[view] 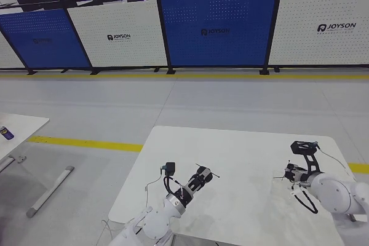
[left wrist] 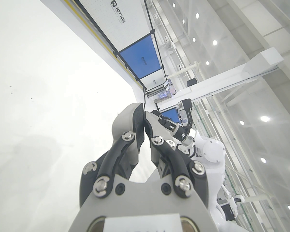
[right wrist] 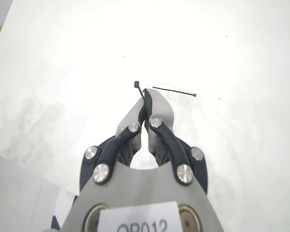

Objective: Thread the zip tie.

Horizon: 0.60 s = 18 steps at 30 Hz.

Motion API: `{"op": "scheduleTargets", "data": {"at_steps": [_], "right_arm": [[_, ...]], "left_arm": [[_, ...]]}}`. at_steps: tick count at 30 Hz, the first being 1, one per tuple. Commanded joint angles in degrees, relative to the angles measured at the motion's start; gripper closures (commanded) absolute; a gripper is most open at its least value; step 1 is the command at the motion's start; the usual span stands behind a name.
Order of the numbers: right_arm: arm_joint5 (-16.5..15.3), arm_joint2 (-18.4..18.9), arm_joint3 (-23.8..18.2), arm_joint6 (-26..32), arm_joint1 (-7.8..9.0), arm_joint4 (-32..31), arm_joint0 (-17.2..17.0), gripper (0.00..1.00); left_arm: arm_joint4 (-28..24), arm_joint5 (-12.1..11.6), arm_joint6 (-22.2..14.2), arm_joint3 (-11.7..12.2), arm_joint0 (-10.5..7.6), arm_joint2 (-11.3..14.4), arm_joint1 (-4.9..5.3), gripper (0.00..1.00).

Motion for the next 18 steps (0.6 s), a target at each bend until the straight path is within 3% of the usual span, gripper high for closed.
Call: {"op": "scheduleTargets", "data": {"at_steps": [1,4,6,11,16,18], "right_arm": [[0.0,0.0,0.0,0.0,0.0,0.0,0.0,1.0],[-2.79,2.06,-1.63,-5.59,-0.06,3.47,-1.62,1.0],[-6.5,5.84,-4.19,-12.47,0.15,7.42,-4.73,1.0],[-19.43,15.28,-8.32,-27.05,0.72,17.22,-15.88,1.0],[-31.04,17.25,-7.76,-33.45,0.5,25.3,-21.18,1.0],[-31.04,17.25,-7.76,-33.45,0.5,25.3,-21.18,1.0]], "left_arm": [[0.0,0.0,0.0,0.0,0.0,0.0,0.0,1.0],[0.0,0.0,0.0,0.0,0.0,0.0,0.0,1.0],[0.0,0.0,0.0,0.0,0.0,0.0,0.0,1.0],[0.0,0.0,0.0,0.0,0.0,0.0,0.0,1.0],[0.0,0.0,0.0,0.0,0.0,0.0,0.0,1.0],[0.0,0.0,0.0,0.0,0.0,0.0,0.0,1.0]]}}
